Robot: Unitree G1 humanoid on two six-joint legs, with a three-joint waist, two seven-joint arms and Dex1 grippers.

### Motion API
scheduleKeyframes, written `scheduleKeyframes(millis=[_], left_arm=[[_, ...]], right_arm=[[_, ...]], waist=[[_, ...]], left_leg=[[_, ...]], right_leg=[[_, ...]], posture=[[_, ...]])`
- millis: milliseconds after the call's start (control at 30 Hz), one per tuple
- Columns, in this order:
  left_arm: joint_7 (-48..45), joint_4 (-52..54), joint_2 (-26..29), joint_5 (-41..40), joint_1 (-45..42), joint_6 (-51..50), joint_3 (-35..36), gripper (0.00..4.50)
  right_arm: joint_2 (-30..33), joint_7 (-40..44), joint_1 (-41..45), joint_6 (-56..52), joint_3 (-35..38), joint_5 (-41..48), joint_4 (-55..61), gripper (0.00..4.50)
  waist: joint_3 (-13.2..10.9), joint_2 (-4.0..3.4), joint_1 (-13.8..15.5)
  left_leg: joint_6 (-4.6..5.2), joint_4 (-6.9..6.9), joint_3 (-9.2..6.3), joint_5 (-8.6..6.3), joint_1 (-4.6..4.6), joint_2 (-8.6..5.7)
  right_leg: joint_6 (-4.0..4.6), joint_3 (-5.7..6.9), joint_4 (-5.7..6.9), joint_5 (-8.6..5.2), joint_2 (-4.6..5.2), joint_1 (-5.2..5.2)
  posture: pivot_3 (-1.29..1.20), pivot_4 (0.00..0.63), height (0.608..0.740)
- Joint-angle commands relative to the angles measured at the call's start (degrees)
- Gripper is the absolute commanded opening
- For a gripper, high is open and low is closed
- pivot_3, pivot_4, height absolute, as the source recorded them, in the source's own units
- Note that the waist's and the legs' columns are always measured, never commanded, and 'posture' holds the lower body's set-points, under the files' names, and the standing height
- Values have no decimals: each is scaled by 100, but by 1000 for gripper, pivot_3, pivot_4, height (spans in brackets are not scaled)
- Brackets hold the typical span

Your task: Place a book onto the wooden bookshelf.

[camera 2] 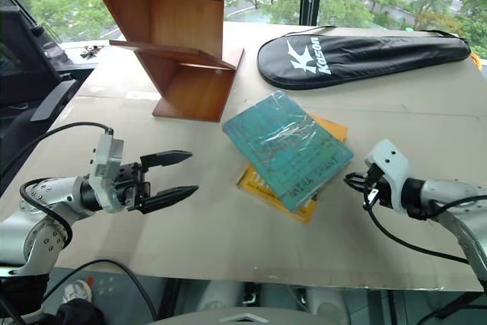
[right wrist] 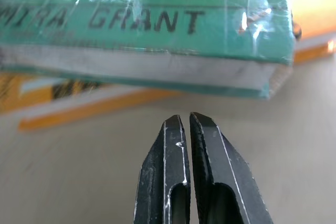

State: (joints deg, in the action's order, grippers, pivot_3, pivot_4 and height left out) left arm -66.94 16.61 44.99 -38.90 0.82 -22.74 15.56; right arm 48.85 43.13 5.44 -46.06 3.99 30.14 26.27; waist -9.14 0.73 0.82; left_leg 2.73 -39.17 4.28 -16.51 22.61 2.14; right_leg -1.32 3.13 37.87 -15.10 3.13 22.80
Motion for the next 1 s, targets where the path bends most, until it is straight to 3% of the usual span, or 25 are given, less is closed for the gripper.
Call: scheduleKeyframes(millis=[33,133,200,267,367,433,467,533,600,633,667,833,1000], left_arm=[[353,161,-67,170,-6,144,129,4500],[571,256,-122,149,-2,28,86,4500],[936,395,-211,-85,-30,-410,39,4500],[1300,569,-281,-560,-32,-1130,-23,4500],[2292,636,-454,-1615,-215,-2545,44,4500],[3389,404,-790,-2707,-487,-3429,113,4500],[3889,256,-954,-3167,-617,-3735,154,4500],[4756,-116,-1175,-3939,-820,-4193,135,4500],[5498,-482,-1357,-4608,-960,-4401,62,4500],[5989,-706,-1462,-4988,-1027,-4414,14,4500],[6484,-913,-1601,-5349,-1092,-4343,-25,4500],[8273,-1373,-2320,-6676,-1336,-3609,-183,4500],[8989,-1688,-3131,-6876,-1631,-2990,-403,4500]], right_arm=[[-119,0,373,111,-141,-85,-147,39],[-212,46,410,403,-168,-229,-266,39],[-469,-111,209,566,376,-17,-203,39],[-169,746,-477,1445,849,-87,-28,39],[-205,1255,-1336,2189,1624,76,167,932],[-367,1457,-1682,2449,2088,423,381,1716],[-398,1566,-1797,2535,2201,522,488,2328],[-446,1596,-1777,2628,2226,657,641,3346],[-458,1579,-1682,2712,2178,694,720,3760],[-442,1596,-1646,2759,2151,685,717,4270],[-414,1619,-1611,2796,2137,674,687,4456],[-348,1846,-1424,2982,2278,836,448,4456],[-345,1837,-1499,2974,2423,931,451,4456]], waist=[[0,0,-4],[0,0,4],[0,1,12],[0,-1,46],[1,1,67],[2,1,25],[2,1,10],[3,2,-29],[3,8,-96],[3,8,-99],[3,8,-93],[0,15,-2],[2,14,56]], left_leg=[[0,0,1,0,0,0],[0,0,0,0,0,1],[0,1,-5,0,4,1],[0,0,-7,0,10,0],[8,-1,-13,-5,16,-4],[7,-3,-16,-4,13,-2],[7,-6,-18,-4,8,-2],[6,-6,-19,-3,-8,1],[0,-5,-18,0,-21,4],[-1,-5,-17,1,-28,3],[-2,-5,-17,1,-34,3],[-3,-5,-15,2,-62,-1],[-3,-5,-14,2,-60,-5]], right_leg=[[0,0,0,0,0,0],[0,0,0,0,0,1],[0,4,-1,0,2,1],[-1,7,0,1,6,1],[-11,9,-7,-4,13,-4],[-11,8,-3,-3,12,-5],[-11,6,7,-3,13,-6],[-10,3,13,-3,11,-15],[-8,-2,15,-1,4,-23],[-7,-6,19,-1,4,-28],[-7,-7,19,-1,4,-33],[-4,-8,11,-1,10,-67],[-2,-7,8,-1,12,-68]], posture=[[0,150,740],[0,150,740],[0,150,740],[0,150,740],[0,150,740],[0,150,740],[0,150,740],[0,150,740],[0,150,740],[0,150,740],[0,150,740],[0,150,740],[0,150,740]])
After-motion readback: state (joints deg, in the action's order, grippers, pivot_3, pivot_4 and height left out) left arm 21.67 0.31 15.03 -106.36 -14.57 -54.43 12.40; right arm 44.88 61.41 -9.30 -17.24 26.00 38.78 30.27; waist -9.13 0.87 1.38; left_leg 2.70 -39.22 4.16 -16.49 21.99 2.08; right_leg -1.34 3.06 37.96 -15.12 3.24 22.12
